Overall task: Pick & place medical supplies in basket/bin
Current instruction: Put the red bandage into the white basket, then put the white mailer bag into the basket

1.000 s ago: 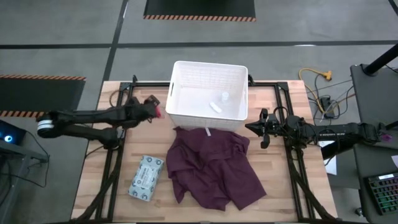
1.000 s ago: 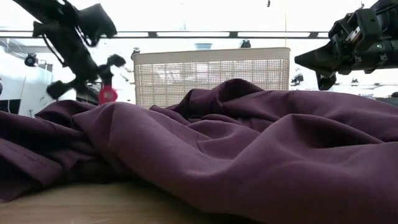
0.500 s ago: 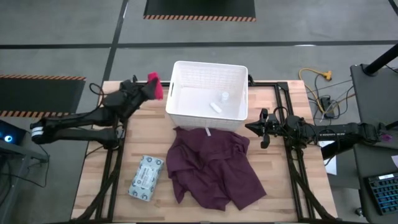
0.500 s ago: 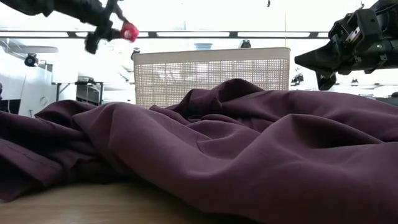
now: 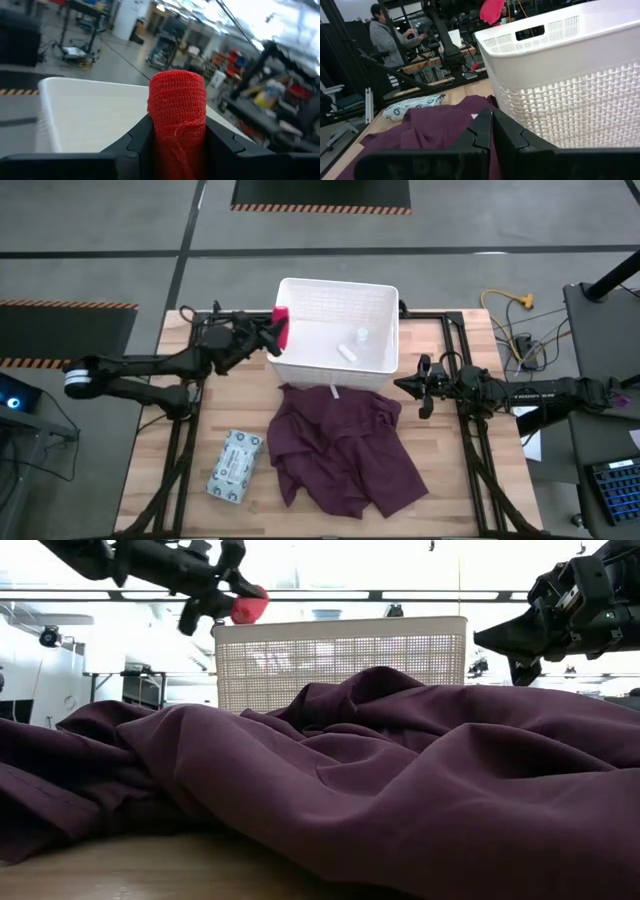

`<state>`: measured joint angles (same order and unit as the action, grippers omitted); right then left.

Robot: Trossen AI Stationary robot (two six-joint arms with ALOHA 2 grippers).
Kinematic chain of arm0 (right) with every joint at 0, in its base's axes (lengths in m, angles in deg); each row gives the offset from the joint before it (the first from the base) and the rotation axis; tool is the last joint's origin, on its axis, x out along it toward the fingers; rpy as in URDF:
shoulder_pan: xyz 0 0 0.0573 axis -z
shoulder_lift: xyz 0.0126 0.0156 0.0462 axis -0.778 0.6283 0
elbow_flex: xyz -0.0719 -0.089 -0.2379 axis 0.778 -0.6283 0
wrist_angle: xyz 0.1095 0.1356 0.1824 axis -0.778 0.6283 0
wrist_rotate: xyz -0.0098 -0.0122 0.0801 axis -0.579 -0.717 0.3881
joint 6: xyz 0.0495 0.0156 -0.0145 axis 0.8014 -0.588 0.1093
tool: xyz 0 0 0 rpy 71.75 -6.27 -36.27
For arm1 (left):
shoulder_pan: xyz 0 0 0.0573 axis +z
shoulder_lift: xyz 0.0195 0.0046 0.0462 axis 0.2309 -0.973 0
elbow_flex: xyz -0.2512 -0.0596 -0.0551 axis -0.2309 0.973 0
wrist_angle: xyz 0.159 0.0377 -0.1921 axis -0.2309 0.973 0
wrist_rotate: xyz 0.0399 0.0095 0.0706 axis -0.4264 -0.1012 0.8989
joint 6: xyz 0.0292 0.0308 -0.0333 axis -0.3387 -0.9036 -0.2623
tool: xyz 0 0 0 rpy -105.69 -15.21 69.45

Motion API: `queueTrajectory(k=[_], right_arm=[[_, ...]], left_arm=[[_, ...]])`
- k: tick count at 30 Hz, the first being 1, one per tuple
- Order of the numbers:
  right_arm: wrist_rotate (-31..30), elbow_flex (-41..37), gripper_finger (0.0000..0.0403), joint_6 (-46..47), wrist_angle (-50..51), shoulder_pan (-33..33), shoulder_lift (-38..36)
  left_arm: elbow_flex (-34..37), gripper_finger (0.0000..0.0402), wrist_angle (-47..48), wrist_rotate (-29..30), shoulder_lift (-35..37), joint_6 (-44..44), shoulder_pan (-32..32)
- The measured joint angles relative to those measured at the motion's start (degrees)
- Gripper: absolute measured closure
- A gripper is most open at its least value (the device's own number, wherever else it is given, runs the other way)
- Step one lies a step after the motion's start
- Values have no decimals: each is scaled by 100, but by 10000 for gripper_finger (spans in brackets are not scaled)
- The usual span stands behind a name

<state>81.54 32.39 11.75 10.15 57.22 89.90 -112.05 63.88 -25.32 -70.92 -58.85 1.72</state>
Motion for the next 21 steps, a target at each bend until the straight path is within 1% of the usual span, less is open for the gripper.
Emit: queueTrajectory(k=[5,8,11,14,21], right_arm=[[0,0,394,4,30,-1,0],[2,0,394,4,28,-1,0],[1,0,394,4,28,-1,0],[0,0,394,6,28,-1,0],[0,0,394,4,30,-1,0]], left_arm=[[-325,293,10,-299,-443,-699,0],[-478,284,42,-300,-644,-765,0],[-552,263,47,-285,-766,-767,17],[-559,228,46,-279,-797,-764,37],[-559,122,44,-284,-649,-764,35]])
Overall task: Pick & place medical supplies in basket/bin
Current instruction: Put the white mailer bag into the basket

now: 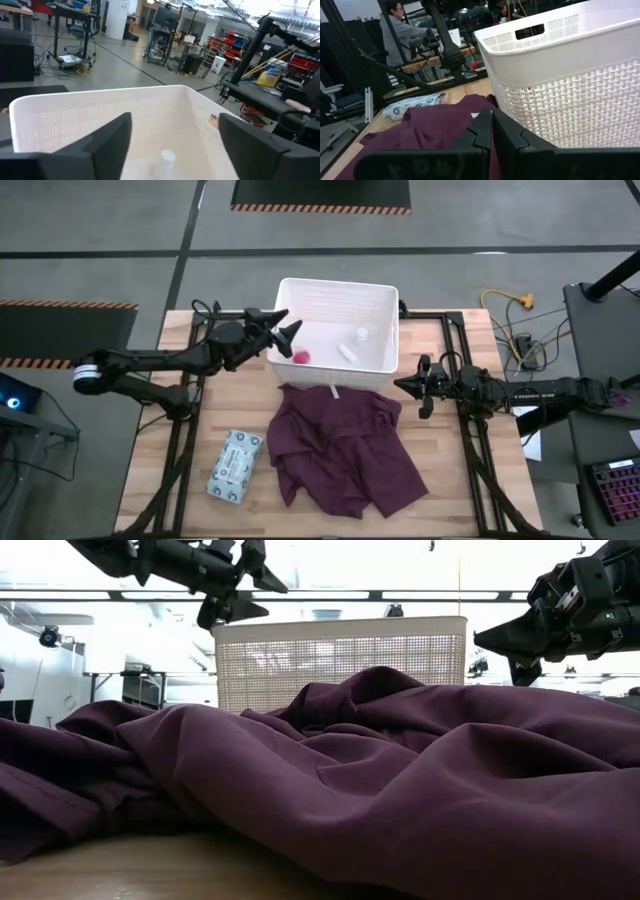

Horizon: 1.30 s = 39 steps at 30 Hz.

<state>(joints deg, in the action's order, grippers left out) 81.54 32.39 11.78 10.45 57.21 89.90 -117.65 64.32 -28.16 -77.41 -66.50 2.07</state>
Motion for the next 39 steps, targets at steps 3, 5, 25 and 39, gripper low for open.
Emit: queueTrajectory(k=[3,5,25,39], right_arm=[[0,0,394,1,0,0,0],[2,0,394,2,-1,0,0],[1,0,394,-17,8,0,0],[1,0,394,-133,39,1,0]], left_arm=[[4,98,6,-366,145,53,1],[-20,94,95,-797,292,285,-20],[-3136,91,8090,-2606,580,3296,-1220],[-3272,92,9383,-2698,-368,5147,-2685]])
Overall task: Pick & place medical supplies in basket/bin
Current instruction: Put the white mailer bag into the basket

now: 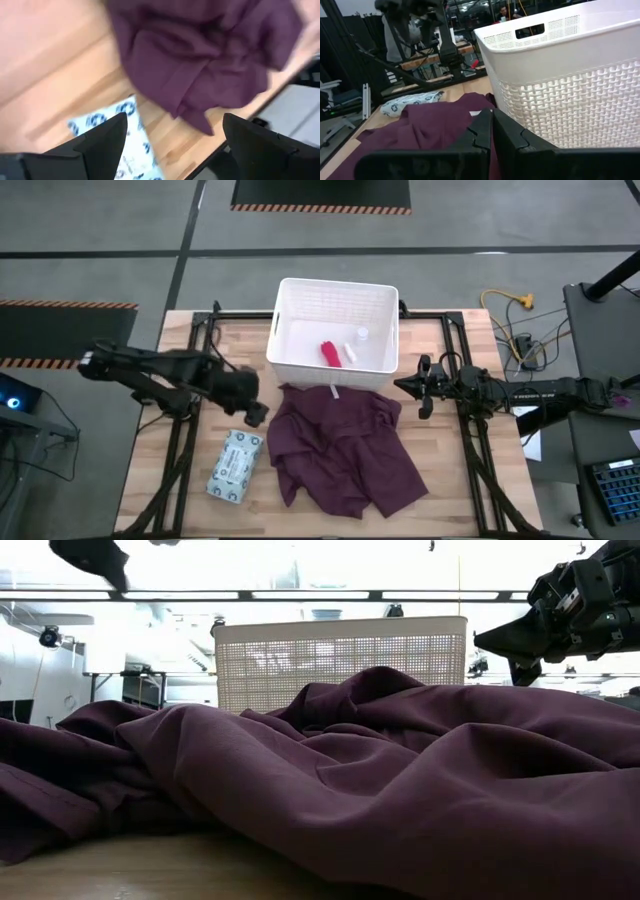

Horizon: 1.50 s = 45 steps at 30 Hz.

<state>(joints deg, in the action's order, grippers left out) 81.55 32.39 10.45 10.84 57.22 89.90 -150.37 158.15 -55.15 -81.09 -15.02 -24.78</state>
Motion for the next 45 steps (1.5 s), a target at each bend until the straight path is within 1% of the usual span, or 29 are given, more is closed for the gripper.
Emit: queueTrajectory(k=[6,9,13,20,23,27,34,37,39,41,43,45], right_arm=[[-1,0,394,-85,0,-1,0],[1,0,394,-109,0,1,0],[1,0,394,-224,0,1,0],[-1,0,394,-232,111,-1,2],[-1,0,394,-232,114,0,0],[0,0,394,-234,114,1,0],[0,0,394,-234,120,0,0],[0,0,394,-269,122,1,0],[0,0,394,-336,122,0,0],[-1,0,394,-341,125,1,0],[-1,0,394,-341,125,1,0],[-1,0,394,-337,122,1,0]], left_arm=[[4,92,287,-6,-695,871,-645],[4,92,304,-120,-1081,1218,-926],[10,92,482,-165,-1582,1768,-1172],[11,92,403,-226,-2326,2671,-1505],[10,92,379,-417,-2610,2862,-1653],[-2,92,328,-460,-2962,3042,-1786],[-2,92,288,-553,-3622,3034,-1821],[-3,92,224,-723,-3924,2801,-1826],[-13,100,269,-849,-4098,2658,-1826],[-16,119,315,-967,-4242,2515,-1836],[-28,151,352,-1004,-4331,2394,-1853],[-28,193,357,-1005,-4348,2325,-1862]])
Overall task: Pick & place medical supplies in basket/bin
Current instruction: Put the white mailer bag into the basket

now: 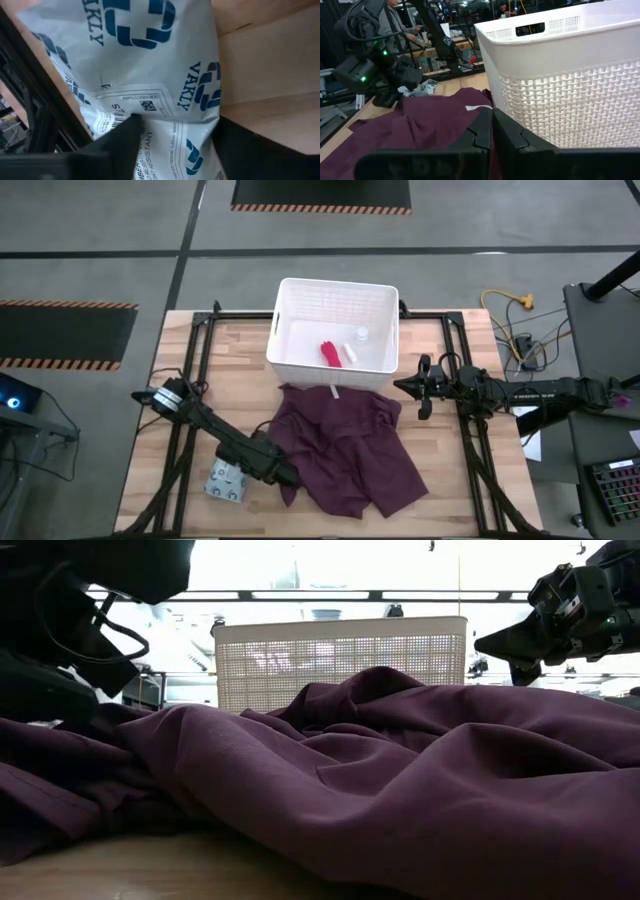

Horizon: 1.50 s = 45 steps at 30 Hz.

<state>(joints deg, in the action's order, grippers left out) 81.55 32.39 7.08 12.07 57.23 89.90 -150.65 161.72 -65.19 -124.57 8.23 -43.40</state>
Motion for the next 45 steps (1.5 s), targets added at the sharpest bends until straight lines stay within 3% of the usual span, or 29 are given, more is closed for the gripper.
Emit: queueTrajectory(k=[5,9,20,32,45], right_arm=[[0,0,394,-2,0,0,0],[0,0,394,-2,0,-2,0],[0,0,394,-3,0,-1,0],[0,0,394,0,0,0,0],[2,0,394,16,0,0,0]], left_arm=[[7,312,-37,107,43,-65,-34],[17,377,-16,139,71,-371,-56],[50,395,587,379,1134,-677,-58],[39,399,737,1269,2684,11,-58],[37,401,1054,1552,3119,228,-56]])
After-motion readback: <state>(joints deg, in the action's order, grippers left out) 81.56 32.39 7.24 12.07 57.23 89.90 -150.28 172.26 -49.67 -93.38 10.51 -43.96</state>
